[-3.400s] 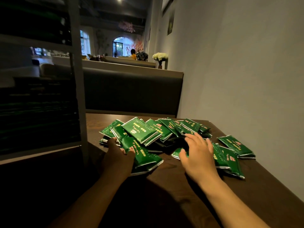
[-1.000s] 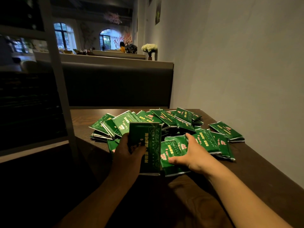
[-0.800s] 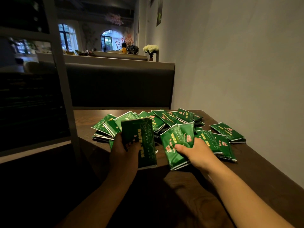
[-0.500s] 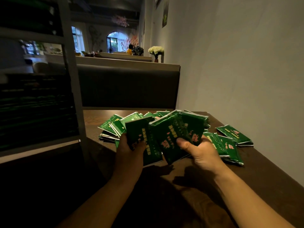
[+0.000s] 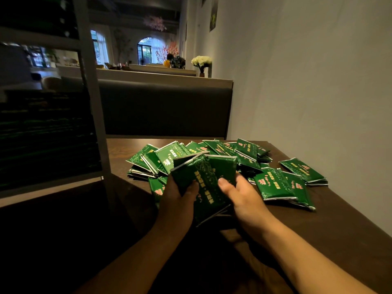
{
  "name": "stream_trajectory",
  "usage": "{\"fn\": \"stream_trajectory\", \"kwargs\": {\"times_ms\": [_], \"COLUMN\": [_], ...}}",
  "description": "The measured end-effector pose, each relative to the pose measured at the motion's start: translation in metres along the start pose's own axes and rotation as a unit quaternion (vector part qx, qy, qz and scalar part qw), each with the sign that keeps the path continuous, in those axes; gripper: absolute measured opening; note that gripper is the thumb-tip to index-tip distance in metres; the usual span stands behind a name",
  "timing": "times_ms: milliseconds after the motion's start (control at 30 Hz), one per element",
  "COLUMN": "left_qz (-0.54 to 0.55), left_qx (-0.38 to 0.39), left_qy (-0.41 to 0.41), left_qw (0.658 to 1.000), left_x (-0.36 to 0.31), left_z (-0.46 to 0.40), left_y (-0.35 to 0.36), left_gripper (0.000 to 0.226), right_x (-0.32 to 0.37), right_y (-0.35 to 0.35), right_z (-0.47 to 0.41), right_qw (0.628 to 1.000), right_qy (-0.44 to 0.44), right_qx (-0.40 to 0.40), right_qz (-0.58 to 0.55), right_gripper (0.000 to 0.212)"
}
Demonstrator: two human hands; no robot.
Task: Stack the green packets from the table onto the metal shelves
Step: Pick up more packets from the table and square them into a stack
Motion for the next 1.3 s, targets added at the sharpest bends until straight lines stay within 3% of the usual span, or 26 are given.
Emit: {"fn": "stream_trajectory", "kwargs": {"times_ms": [100,267,333,400,500,633,733,867,967,1133,1300], "left_qz": [0.019,0.027,0.015,-0.005,-0.030,-0.018,-0.021,-0.044,-0.065,-0.130,-0.124], "left_qx": [-0.044,-0.065,-0.042,-0.015,0.026,0.049,0.045,0.052,0.076,0.142,0.117], "left_qy": [0.013,0.014,0.009,0.009,0.011,-0.015,-0.004,0.036,0.035,0.004,0.042], "left_qw": [0.999,0.997,0.999,1.000,0.999,0.999,0.999,0.997,0.994,0.981,0.984], "left_x": [-0.002,-0.005,-0.007,-0.007,-0.006,-0.008,-0.009,-0.011,-0.008,0.000,-0.002], "left_z": [-0.003,-0.005,-0.002,0.001,0.005,0.007,0.008,0.009,0.011,0.017,0.014], "left_y": [-0.004,-0.007,-0.006,-0.004,-0.003,-0.003,-0.002,0.001,0.002,0.007,0.005], "left_gripper": [0.029,0.032,0.032,0.030,0.029,0.032,0.033,0.033,0.038,0.053,0.064], "right_x": [0.005,0.017,0.019,0.017,0.015,0.014,0.017,0.020,0.018,0.005,0.003], "right_y": [-0.006,-0.019,-0.017,-0.011,0.001,0.009,0.009,0.009,0.009,0.013,0.011], "right_z": [-0.003,0.000,0.005,0.007,0.010,0.016,0.018,0.016,0.016,0.014,0.012], "right_qw": [0.997,0.959,0.960,0.975,0.990,0.990,0.994,0.994,0.996,0.992,0.997], "right_qy": [-0.049,-0.115,-0.122,-0.118,-0.092,-0.060,-0.090,-0.107,-0.086,0.000,-0.034], "right_qx": [-0.064,-0.195,-0.170,-0.090,0.017,0.070,0.056,-0.001,-0.004,0.043,0.005], "right_qz": [-0.007,-0.169,-0.188,-0.165,-0.107,-0.105,0.004,-0.024,-0.028,0.115,0.070], "right_gripper": [0.013,0.026,0.024,0.014,0.028,0.030,0.030,0.040,0.050,0.061,0.054]}}
Point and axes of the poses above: each hand's wrist, its own z-axis away from the middle knuckle, its own y-axis out of the palm, x = y × z, the point moved 1 cm from there along -z, towards the middle knuckle, and after that the axes turned 4 degrees about -z, right-handed, at the moved point
